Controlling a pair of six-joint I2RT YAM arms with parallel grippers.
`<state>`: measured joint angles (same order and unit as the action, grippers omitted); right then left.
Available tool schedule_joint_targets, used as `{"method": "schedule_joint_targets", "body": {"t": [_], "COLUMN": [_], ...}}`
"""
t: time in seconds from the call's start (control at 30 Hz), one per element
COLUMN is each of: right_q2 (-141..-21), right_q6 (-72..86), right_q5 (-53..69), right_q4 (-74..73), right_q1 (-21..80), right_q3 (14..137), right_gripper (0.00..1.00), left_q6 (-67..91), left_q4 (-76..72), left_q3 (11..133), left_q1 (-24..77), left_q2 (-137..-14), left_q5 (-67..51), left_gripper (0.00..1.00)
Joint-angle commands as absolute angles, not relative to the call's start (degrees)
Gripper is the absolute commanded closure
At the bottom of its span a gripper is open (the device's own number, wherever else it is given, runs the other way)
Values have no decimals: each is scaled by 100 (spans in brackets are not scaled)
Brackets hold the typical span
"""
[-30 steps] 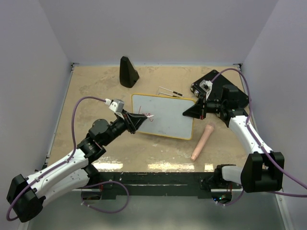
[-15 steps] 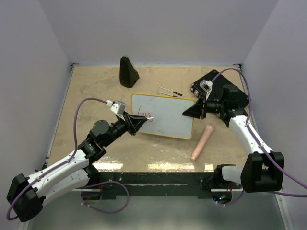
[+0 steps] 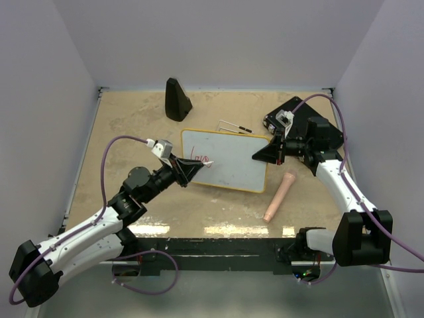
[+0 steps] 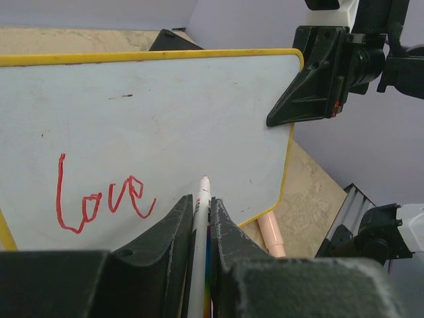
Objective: Write a sentence on the whiteboard
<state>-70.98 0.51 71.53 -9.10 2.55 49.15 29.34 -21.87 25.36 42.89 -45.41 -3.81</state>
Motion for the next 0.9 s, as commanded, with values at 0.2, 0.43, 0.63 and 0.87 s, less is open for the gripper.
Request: {"method": "schedule_joint_targets", "body": {"t": [0.2,0.43,0.63,0.87], "right_q2": [-6908,-6926,-6917,-6917], "right_q6": [220,237,255,281], "right_q5": [7559,7567,7567,7576], "right_q4": [-527,-510,-492,-457], "right_q1": [228,220,220,220], "right_q3": [4931,4931,4922,4913], "right_gripper": [100,100,100,100], "left_q6": [2944,2988,2971,3067], "left_q4": [-2628,-2812,-2848,-2848], "left_q3": [2426,2426,2470,2452], "left_q1": [4342,4412,4447,4465], "left_q2": [-4465,-4588,-4676,-4667], "left_q5": [-396,-308,-273,-97], "left_gripper": [100,100,100,100]}}
